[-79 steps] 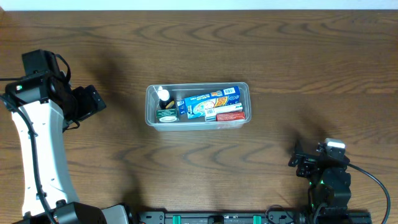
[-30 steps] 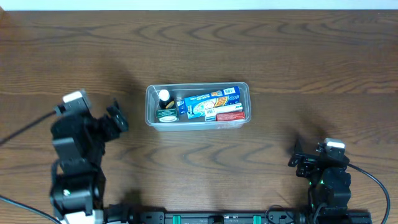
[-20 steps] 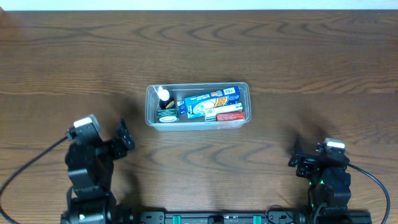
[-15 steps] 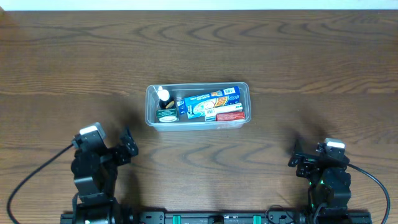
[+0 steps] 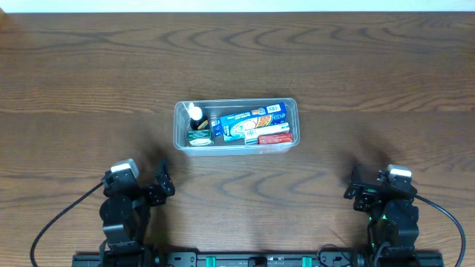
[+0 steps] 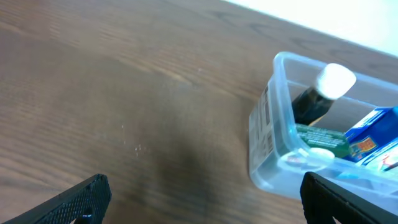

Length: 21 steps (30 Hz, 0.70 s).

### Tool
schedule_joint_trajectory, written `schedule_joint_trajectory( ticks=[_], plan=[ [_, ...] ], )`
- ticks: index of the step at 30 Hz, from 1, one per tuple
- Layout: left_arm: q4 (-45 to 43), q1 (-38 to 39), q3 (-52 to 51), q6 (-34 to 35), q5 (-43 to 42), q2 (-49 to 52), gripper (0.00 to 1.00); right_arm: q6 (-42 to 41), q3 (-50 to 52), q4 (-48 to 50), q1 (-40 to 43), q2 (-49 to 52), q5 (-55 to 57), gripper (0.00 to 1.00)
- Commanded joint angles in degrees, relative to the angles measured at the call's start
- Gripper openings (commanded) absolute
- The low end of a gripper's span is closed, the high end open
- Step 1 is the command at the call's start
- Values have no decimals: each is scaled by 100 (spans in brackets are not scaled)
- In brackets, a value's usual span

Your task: Pack container

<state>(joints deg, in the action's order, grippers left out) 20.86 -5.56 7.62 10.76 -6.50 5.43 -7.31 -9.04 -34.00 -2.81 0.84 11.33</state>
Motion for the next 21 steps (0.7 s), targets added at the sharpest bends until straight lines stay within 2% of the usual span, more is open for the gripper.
schedule_joint_trajectory(
  ticks=[1, 7, 21],
  plan=[
    [-24, 22, -138, 74, -57, -223, 98, 55, 13, -2, 33, -52, 0, 99],
    [-22, 37, -138, 72, -37, -540, 98, 55, 13, -2, 33, -50, 0, 99],
    [-39, 94, -140, 72, -37, -520, 98, 55, 13, -2, 33, -52, 0, 99]
  ],
)
